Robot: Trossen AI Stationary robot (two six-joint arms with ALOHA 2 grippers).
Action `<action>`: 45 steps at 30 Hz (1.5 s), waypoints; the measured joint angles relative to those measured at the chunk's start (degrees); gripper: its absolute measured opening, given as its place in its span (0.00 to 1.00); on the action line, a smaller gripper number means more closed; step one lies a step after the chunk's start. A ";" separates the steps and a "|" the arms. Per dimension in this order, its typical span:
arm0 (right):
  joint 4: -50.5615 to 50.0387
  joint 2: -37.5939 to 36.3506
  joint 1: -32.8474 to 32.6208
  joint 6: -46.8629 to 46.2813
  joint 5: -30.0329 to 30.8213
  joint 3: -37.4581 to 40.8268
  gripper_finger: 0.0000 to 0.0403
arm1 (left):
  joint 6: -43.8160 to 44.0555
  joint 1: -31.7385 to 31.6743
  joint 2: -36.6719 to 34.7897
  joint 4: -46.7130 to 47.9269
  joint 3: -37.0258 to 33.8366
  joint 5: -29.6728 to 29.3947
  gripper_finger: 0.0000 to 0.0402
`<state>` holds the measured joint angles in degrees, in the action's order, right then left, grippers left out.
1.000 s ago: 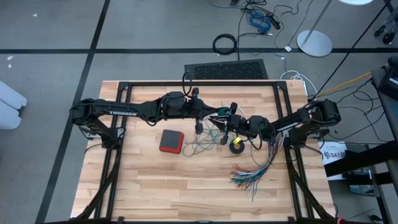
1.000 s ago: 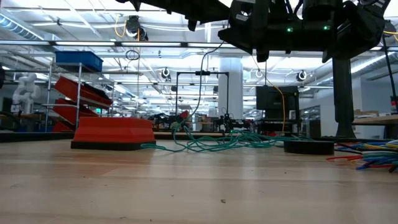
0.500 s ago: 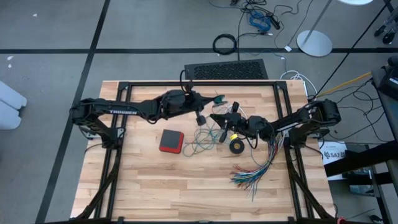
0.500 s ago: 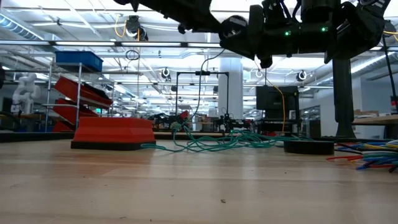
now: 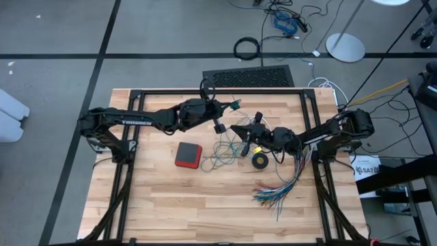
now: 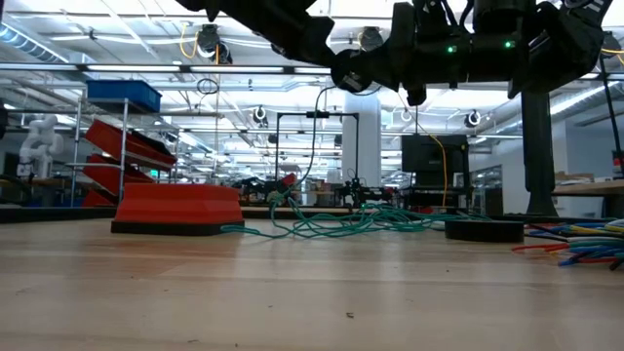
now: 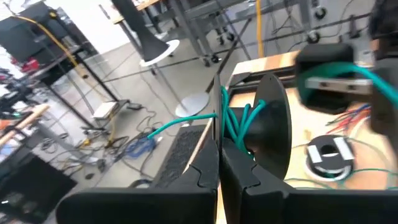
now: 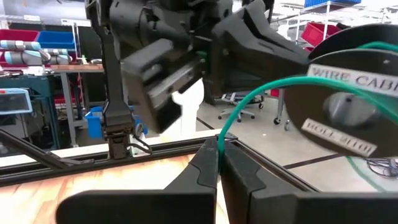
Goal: Coiling cords
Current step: Uncoil the green wire cable from the spool
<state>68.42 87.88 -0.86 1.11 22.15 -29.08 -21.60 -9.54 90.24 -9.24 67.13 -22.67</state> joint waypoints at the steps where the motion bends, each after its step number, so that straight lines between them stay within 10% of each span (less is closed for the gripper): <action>1: 0.00 0.00 -0.01 0.22 0.01 0.00 0.00 | -0.22 -0.23 -0.01 0.17 0.00 -0.18 0.00; 13: -8.29 -0.02 0.73 -1.03 7.94 0.00 0.00 | -0.02 -1.13 0.00 0.52 0.00 -1.76 0.00; 30: -9.81 -2.59 -0.83 -4.20 -19.04 -1.64 0.00 | -0.92 -8.57 0.00 5.32 0.00 -3.57 0.00; 45: -40.81 -22.45 -4.25 0.01 8.70 -1.66 0.00 | -1.73 -7.21 0.00 10.04 -0.02 -2.95 0.00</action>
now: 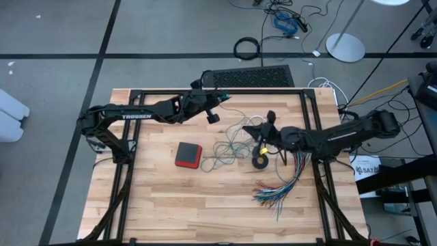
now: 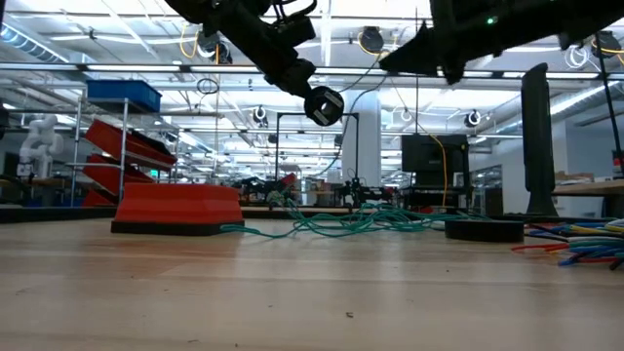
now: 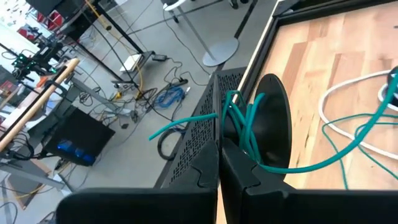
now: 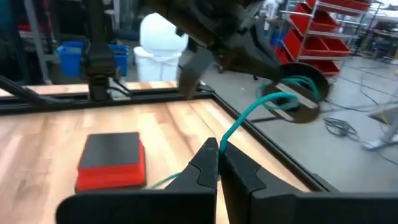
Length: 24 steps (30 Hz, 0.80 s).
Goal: Coiling cords
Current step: Uncoil the green wire cable from the spool
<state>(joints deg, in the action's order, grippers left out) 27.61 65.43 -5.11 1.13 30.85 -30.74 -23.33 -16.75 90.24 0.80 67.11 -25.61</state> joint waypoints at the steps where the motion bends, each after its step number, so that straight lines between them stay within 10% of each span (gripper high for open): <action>1: -1.61 -1.13 -0.27 0.02 0.29 0.00 0.00 | 0.01 0.00 0.00 -0.01 0.00 0.01 0.00; 17: -35.83 -11.09 1.78 -12.00 -0.27 0.01 0.25 | 1.91 -0.09 0.00 -0.41 0.00 0.28 0.00; 24: -23.19 -8.34 0.16 -5.35 -0.26 0.04 0.41 | 4.58 0.40 0.00 -2.87 -0.04 2.73 0.00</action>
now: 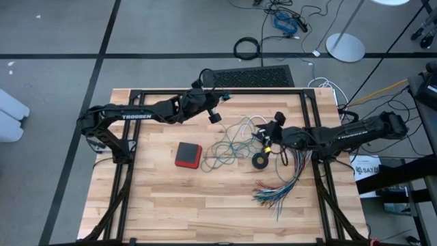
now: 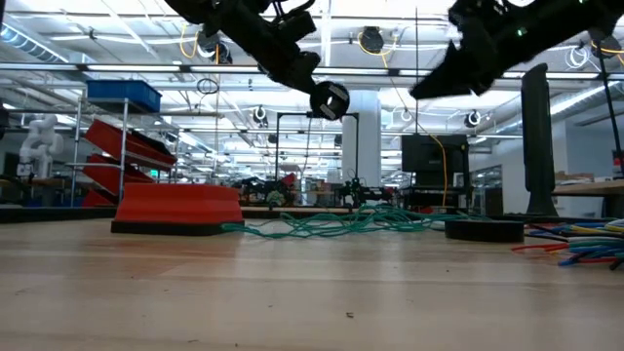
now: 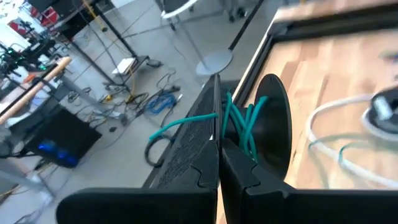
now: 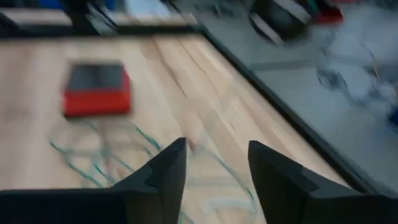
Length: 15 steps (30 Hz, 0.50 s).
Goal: Coiling cords
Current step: Uncoil the green wire cable from the spool
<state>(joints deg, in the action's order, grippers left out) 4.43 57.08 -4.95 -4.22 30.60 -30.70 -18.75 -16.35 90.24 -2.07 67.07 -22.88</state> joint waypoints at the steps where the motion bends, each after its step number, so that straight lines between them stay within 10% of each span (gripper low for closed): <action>1: 3.07 1.02 -0.18 0.92 -0.83 0.00 0.42 | 0.74 0.15 0.00 -0.80 0.00 1.11 0.00; 15: 39.66 21.53 0.37 11.34 5.80 0.02 0.34 | 9.50 4.60 0.00 -11.04 0.00 7.79 0.00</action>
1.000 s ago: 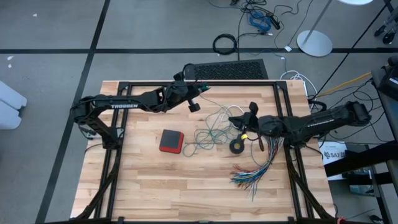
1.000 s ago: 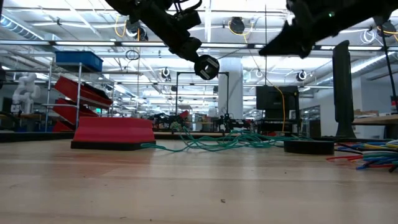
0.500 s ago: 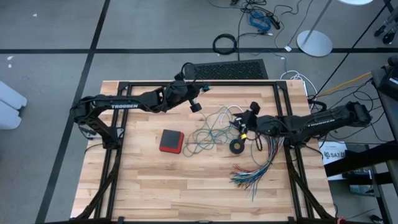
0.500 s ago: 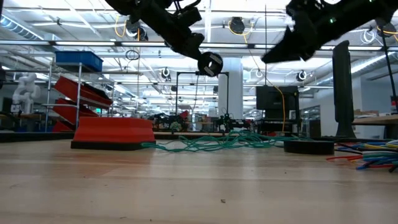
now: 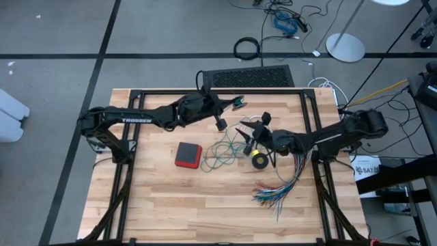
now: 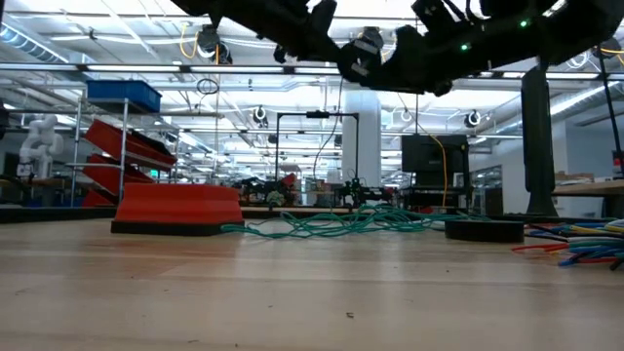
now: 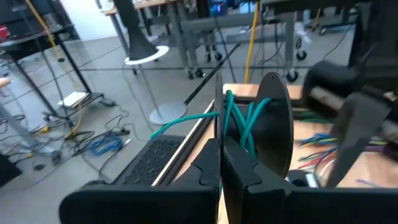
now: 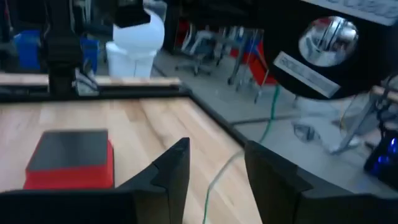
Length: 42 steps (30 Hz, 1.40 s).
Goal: Coiling cords
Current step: Uncoil the green wire cable from the spool
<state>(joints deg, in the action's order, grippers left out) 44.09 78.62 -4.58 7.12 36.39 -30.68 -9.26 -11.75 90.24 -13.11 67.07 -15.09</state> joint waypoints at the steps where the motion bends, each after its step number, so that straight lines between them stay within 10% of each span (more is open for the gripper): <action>1: 2.48 1.26 0.12 0.72 0.11 0.00 0.34 | 0.00 0.44 0.00 -0.53 0.00 0.00 0.00; 12: 21.87 9.27 2.08 5.52 3.95 0.06 0.33 | 0.01 2.95 0.00 -2.12 0.00 0.00 0.00; 30: 23.28 9.30 6.95 -0.46 -1.15 0.07 0.32 | 1.17 5.56 0.00 -5.45 0.00 0.98 0.00; 42: 23.46 9.30 7.28 -0.48 -3.77 0.02 0.01 | 2.55 5.54 0.00 -5.66 0.00 2.23 0.00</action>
<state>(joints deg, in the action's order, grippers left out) 67.55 87.92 2.70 6.63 32.62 -30.65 -6.71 -6.22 90.24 -18.76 67.07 -12.86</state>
